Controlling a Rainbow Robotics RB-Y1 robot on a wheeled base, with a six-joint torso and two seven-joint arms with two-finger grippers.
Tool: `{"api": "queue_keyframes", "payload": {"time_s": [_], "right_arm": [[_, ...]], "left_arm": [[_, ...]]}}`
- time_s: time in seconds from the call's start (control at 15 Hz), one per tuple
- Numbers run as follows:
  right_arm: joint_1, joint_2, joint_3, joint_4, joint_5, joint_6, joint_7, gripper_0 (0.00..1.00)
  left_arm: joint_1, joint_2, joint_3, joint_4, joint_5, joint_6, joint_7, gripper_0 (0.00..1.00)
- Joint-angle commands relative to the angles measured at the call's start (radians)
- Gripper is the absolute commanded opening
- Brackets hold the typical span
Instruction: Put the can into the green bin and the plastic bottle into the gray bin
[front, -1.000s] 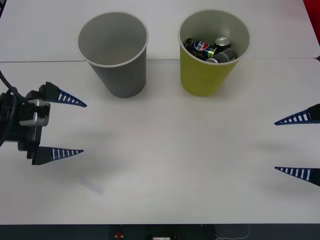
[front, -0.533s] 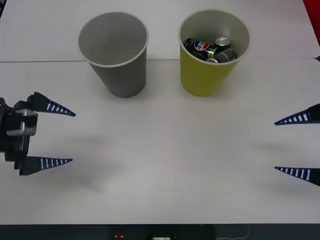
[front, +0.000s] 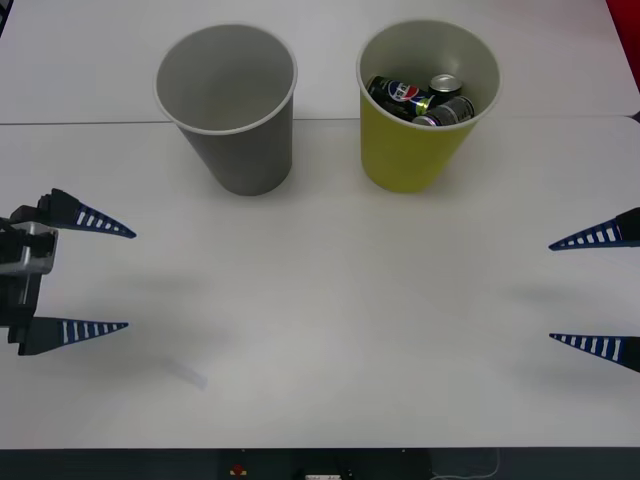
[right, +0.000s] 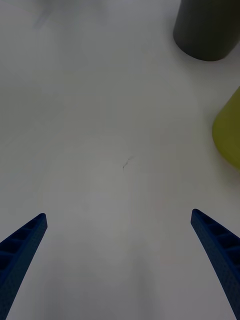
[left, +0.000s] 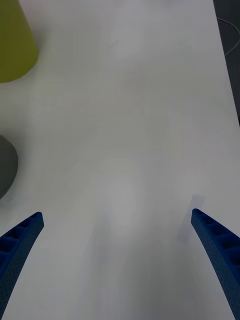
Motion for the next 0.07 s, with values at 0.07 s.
{"api": "queue_keyframes", "payload": {"time_s": [0.07], "right_arm": [[0.000,0.000,0.000,0.000,0.000,0.000,0.000,1.00]], "left_arm": [[0.001,0.000,0.006,0.000,-0.001,0.000,-0.002,1.00]]}}
